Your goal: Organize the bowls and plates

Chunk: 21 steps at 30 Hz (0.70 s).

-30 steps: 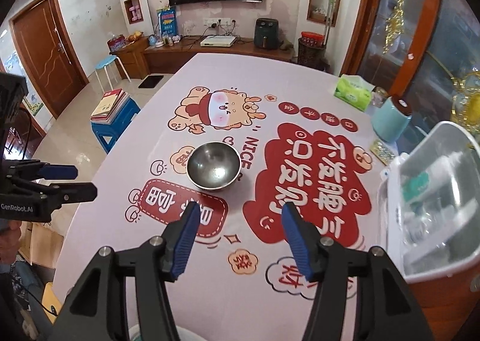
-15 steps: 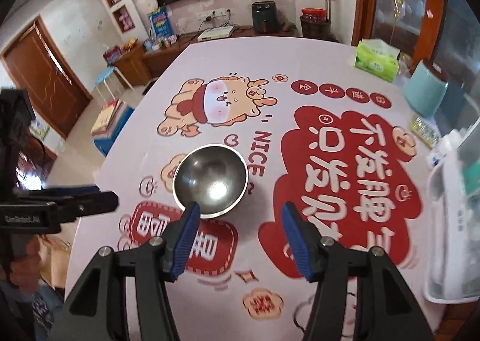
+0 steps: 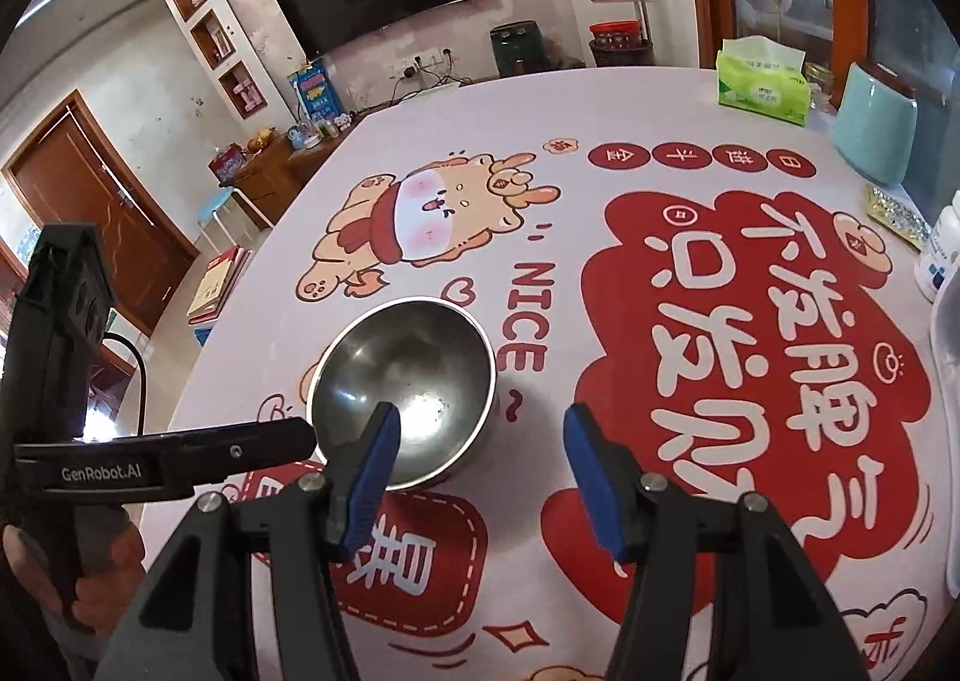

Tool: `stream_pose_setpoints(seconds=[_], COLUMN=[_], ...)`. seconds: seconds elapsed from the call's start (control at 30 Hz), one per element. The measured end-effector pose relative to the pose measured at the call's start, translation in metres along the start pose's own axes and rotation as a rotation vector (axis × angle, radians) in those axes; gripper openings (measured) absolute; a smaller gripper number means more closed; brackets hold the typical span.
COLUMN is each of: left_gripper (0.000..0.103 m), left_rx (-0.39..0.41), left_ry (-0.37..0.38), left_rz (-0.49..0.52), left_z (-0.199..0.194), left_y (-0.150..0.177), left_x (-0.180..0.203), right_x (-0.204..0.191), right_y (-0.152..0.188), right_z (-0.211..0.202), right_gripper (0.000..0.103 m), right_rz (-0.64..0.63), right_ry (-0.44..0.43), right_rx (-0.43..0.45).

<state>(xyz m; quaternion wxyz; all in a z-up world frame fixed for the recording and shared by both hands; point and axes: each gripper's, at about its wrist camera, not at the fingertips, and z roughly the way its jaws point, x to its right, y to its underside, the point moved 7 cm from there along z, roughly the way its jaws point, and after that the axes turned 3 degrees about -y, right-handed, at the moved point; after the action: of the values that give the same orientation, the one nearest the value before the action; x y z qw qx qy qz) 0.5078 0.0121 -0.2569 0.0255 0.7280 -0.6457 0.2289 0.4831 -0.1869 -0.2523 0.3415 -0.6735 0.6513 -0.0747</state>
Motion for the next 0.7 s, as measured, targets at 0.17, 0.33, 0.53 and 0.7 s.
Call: stream_pose_setpoints(seconds=[0.17, 0.33, 0.53, 0.7], left_gripper=[0.074, 0.072, 0.058, 0.049], left_rx=[0.014, 0.019, -0.016, -0.027], left_ry=[0.006, 0.011, 0.026, 0.058], left_rz=[0.011, 0.001, 0.001, -0.009], left_z=[0.014, 0.026, 0.043, 0.048], left_y=[-0.002, -0.002, 0.002, 0.006], left_x=[0.002, -0.001, -0.004, -0.003], right_x=[0.004, 0.005, 0.006, 0.004], right_y=[0.005, 0.012, 0.019, 0.024], right_z=[0.010, 0.019, 0.028, 0.032], right_gripper=[0.057, 0.056, 0.035, 0.026], right_rz=[0.015, 0.023, 0.033, 0.029], right_ry=[-0.007, -0.014, -0.028, -0.036], right_rx=[0.016, 0.020, 0.003, -0.002])
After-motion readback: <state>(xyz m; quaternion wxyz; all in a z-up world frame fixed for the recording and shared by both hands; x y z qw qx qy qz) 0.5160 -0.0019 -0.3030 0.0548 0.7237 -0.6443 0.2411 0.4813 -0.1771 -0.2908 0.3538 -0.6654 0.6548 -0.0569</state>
